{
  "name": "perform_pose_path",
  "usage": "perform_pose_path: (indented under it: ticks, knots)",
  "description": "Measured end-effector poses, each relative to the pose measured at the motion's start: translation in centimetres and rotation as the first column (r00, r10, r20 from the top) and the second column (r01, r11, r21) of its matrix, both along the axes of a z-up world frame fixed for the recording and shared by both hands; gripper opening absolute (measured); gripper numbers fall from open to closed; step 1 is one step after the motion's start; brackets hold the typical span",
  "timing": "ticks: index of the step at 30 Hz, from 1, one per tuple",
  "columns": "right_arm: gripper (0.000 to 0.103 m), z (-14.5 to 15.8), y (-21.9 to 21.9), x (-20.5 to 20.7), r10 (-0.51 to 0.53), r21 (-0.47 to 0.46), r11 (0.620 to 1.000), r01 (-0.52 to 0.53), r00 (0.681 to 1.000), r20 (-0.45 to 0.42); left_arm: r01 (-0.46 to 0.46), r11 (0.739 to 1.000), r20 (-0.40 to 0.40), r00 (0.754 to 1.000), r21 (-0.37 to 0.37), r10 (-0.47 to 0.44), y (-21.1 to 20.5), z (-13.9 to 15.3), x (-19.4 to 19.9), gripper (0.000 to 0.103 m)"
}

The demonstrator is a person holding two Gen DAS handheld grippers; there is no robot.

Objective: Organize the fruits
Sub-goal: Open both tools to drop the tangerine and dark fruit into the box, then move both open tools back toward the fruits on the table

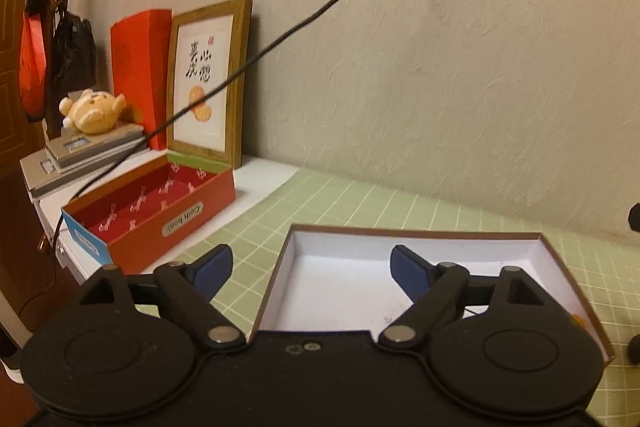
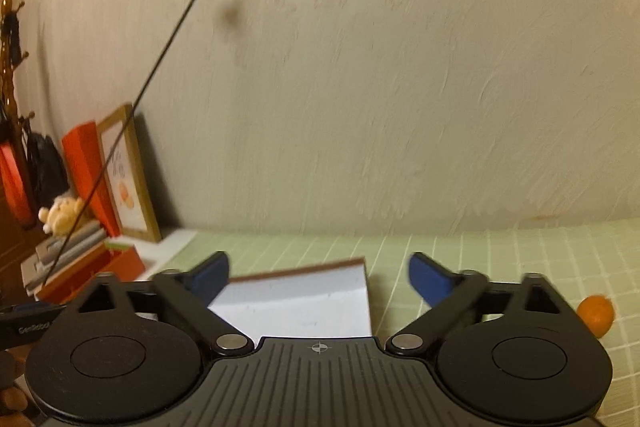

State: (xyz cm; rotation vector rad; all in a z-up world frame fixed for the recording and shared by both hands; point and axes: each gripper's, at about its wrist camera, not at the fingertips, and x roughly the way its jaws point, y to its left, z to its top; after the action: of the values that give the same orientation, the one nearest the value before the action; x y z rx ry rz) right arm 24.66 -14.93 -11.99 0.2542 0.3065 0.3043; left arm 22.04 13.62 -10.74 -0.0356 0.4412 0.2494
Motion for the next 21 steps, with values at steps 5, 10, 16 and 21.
perform_pose_path:
  ticks: [5, 10, 16, 21]
  knots:
    - [0.103, 1.0, -0.7, -1.5, -0.021, -0.028, 0.999, 0.022, 0.999, 0.046, -0.001, 1.0, 0.024, 1.0, -0.002, 0.001, -0.6, 1.2, -1.2, 0.089]
    - [0.103, 1.4, -1.4, -3.1, -0.009, -0.049, 0.999, 0.011, 0.999, 0.052, 0.017, 1.0, 0.037, 0.999, 0.016, -0.018, -1.8, 2.2, -2.3, 0.092]
    - [0.103, 2.1, -2.7, -5.4, 0.007, -0.055, 0.998, -0.002, 0.996, 0.087, 0.056, 0.998, 0.041, 0.998, 0.016, -0.056, -3.7, 3.1, -4.2, 0.092]
    - [0.103, 2.5, -4.5, -7.8, -0.004, -0.062, 0.998, 0.012, 0.993, 0.119, 0.113, 0.993, 0.048, 0.992, 0.018, -0.113, -5.6, 3.2, -5.9, 0.092]
